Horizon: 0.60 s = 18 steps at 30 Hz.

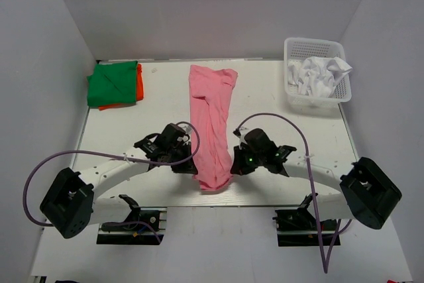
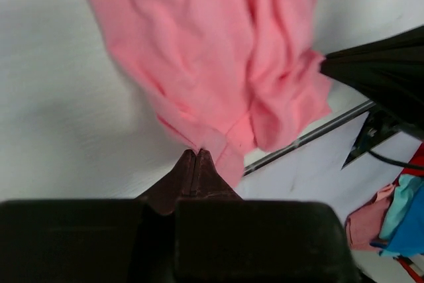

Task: Fold and stack the t-shirts

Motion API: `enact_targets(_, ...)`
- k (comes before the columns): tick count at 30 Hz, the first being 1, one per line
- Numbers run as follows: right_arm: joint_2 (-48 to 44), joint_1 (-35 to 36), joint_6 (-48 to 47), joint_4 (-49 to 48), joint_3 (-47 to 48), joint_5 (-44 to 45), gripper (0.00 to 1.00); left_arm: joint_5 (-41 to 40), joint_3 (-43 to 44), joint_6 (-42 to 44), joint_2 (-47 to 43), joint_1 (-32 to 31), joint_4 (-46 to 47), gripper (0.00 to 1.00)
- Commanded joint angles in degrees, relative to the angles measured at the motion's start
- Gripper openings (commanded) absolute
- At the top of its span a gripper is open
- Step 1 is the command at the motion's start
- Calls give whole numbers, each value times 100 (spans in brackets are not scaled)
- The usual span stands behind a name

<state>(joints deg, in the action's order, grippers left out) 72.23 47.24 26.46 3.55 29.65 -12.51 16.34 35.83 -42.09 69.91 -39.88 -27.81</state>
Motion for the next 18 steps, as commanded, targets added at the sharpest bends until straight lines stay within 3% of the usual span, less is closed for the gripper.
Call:
enact_targets(1, 318, -66, -88, 110, 646, 591, 0, -438, 616, 280, -110, 23, 171, 0)
enact_targets(11, 801, -417, -255, 585, 2035, 1769, 0, -2757, 1839, -45, 470, 173, -146, 0)
enact_targets(18, 1320, -742, -650, 568, 3001, 1945, 0, -3452, 3365, 16, 1839, 498, -365, 0)
